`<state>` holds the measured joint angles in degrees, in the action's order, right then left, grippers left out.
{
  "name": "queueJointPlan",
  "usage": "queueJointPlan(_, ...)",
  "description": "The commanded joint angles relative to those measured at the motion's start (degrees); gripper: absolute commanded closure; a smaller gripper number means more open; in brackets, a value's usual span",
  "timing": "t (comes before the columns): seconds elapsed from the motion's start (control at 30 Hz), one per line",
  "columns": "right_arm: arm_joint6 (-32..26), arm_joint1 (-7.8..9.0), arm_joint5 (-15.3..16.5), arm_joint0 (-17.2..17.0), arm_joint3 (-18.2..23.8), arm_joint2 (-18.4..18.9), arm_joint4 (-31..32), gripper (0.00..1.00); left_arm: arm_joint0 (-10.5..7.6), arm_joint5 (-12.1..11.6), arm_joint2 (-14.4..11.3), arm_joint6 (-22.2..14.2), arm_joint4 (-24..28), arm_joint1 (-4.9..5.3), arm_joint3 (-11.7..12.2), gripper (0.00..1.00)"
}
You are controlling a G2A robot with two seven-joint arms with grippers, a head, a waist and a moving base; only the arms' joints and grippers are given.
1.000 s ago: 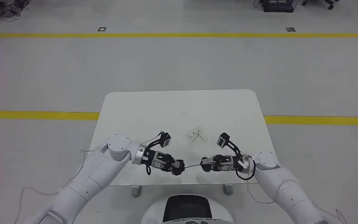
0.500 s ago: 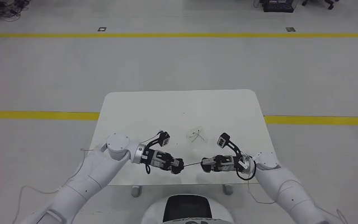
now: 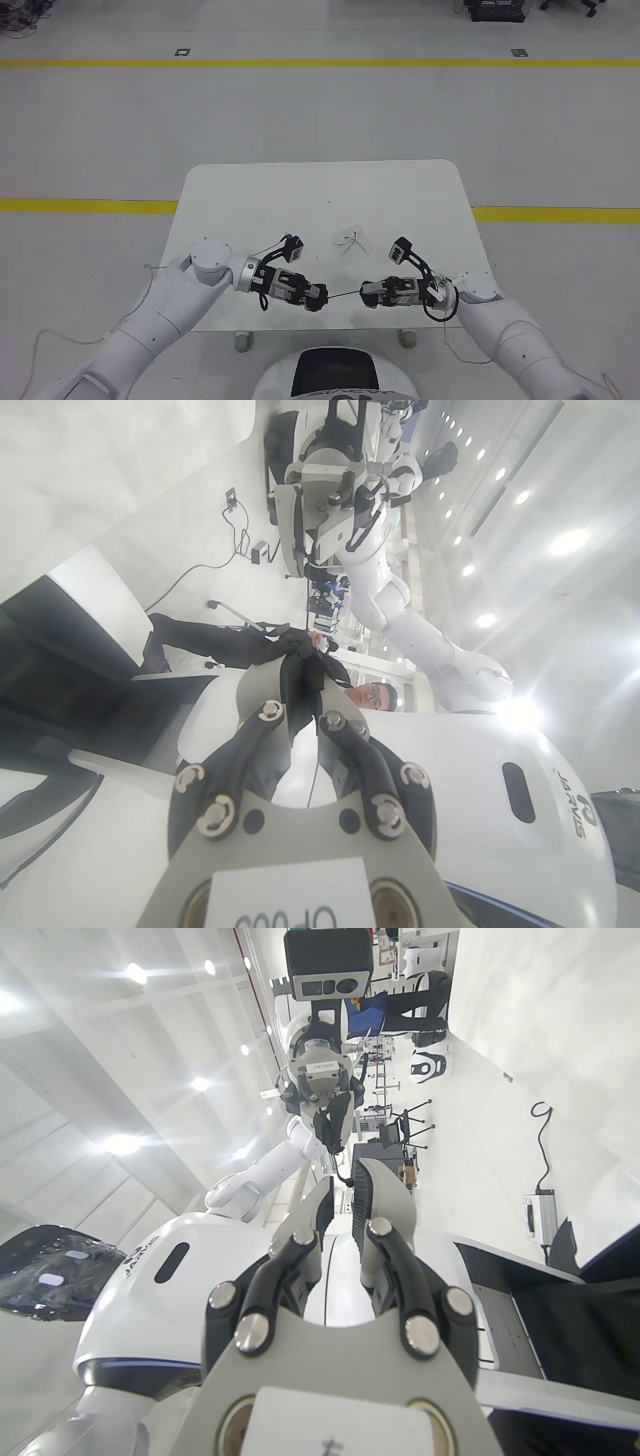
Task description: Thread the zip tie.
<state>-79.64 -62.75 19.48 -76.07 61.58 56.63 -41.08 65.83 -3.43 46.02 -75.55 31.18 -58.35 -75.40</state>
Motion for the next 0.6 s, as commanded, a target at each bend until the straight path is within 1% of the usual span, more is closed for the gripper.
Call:
queueJointPlan(0.0, 0.00, -0.01, 0.00, -0.01, -0.03, 0.05, -0.07, 0.85, -0.08, -0.03, -0.17, -0.07, 0.06, 0.03, 0.03, 1.00)
queueJointPlan(0.57, 0.00, -0.17, 0.00, 0.25, -0.50, -0.25, -0.10, 0.87, -0.53, -0.27, -1.41, 0.18, 0.70, 0.33, -0.04, 1.00)
